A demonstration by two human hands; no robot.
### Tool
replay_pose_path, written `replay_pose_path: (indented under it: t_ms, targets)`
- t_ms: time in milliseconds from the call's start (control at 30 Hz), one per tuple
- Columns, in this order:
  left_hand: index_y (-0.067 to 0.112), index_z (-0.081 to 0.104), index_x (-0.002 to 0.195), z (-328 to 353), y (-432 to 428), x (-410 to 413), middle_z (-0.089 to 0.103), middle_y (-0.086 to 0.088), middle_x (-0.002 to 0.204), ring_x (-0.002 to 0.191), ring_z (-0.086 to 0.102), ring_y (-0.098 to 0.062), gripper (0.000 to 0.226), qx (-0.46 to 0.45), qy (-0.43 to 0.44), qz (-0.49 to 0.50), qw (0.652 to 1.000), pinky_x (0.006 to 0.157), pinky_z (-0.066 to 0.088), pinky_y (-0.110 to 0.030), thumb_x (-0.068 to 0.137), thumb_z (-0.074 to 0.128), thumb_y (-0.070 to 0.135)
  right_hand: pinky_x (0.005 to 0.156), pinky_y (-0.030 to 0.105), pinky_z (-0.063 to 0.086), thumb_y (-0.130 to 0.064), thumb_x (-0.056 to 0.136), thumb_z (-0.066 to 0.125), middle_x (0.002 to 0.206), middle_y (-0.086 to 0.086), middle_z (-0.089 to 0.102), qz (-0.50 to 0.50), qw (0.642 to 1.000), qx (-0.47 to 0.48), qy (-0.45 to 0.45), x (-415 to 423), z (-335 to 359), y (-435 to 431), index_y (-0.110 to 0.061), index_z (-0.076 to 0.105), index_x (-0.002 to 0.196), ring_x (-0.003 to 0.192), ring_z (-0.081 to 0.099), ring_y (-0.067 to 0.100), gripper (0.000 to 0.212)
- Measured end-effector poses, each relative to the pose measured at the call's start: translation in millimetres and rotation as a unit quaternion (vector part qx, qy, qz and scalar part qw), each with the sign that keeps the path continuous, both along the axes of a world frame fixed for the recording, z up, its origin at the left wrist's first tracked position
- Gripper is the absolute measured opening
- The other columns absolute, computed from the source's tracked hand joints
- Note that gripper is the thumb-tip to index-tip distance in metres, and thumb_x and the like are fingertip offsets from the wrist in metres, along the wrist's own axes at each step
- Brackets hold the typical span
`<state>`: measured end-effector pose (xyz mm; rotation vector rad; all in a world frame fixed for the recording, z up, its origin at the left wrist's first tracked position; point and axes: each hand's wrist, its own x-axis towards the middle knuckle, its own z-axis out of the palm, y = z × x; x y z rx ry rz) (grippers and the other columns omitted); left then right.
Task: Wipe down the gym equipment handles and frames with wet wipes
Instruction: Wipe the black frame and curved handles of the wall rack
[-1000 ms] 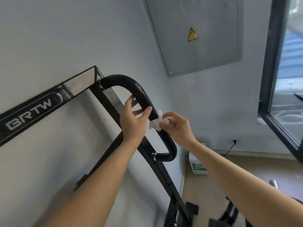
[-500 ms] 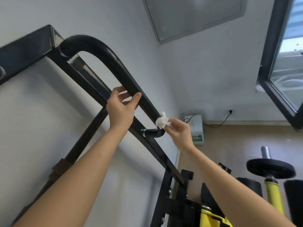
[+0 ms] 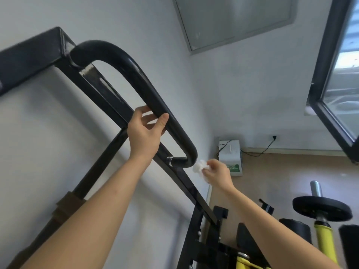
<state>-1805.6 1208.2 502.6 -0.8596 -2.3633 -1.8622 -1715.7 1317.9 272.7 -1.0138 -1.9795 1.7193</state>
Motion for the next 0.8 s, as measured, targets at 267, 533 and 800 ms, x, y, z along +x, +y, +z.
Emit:
replay_pose_path:
  t_ms: [267, 533, 800]
  targets:
    - [0.026, 0.068, 0.113, 16.1, -1.0, 7.9, 0.075, 0.011, 0.104, 0.093, 0.074, -0.008, 0.035, -0.017, 0.046, 0.041, 0.998, 0.082, 0.062, -0.027, 0.081, 0.084, 0.024, 0.070, 0.038, 0.064, -0.009, 0.096, 0.061, 0.100, 0.017, 0.071, 0.074, 0.979, -0.036, 0.184, -45.4, 196.0, 96.9, -0.010, 0.073, 0.115, 0.079, 0.070, 0.026, 0.022]
    - [0.032, 0.066, 0.099, 71.5, 12.7, 10.6, 0.072, 0.016, 0.093, 0.081, 0.071, 0.001, 0.027, 0.070, 0.098, 0.125, 0.985, 0.066, 0.053, -0.008, 0.081, 0.083, 0.022, 0.074, 0.042, 0.064, -0.007, 0.098, 0.060, 0.103, 0.010, 0.061, 0.217, 0.937, -0.148, 0.229, -127.0, 352.1, 89.5, -0.003, 0.063, 0.106, 0.086, 0.068, 0.026, 0.010]
    - [0.025, 0.071, 0.098, 65.0, 11.4, -2.2, 0.077, 0.012, 0.091, 0.084, 0.075, -0.022, 0.026, 0.067, 0.073, 0.115, 0.988, 0.082, 0.063, -0.044, 0.078, 0.086, 0.026, 0.068, 0.043, 0.064, -0.010, 0.100, 0.057, 0.116, 0.022, 0.058, 0.352, 0.899, -0.150, 0.214, -194.9, 427.2, 74.0, 0.002, 0.060, 0.121, 0.085, 0.069, 0.034, 0.025]
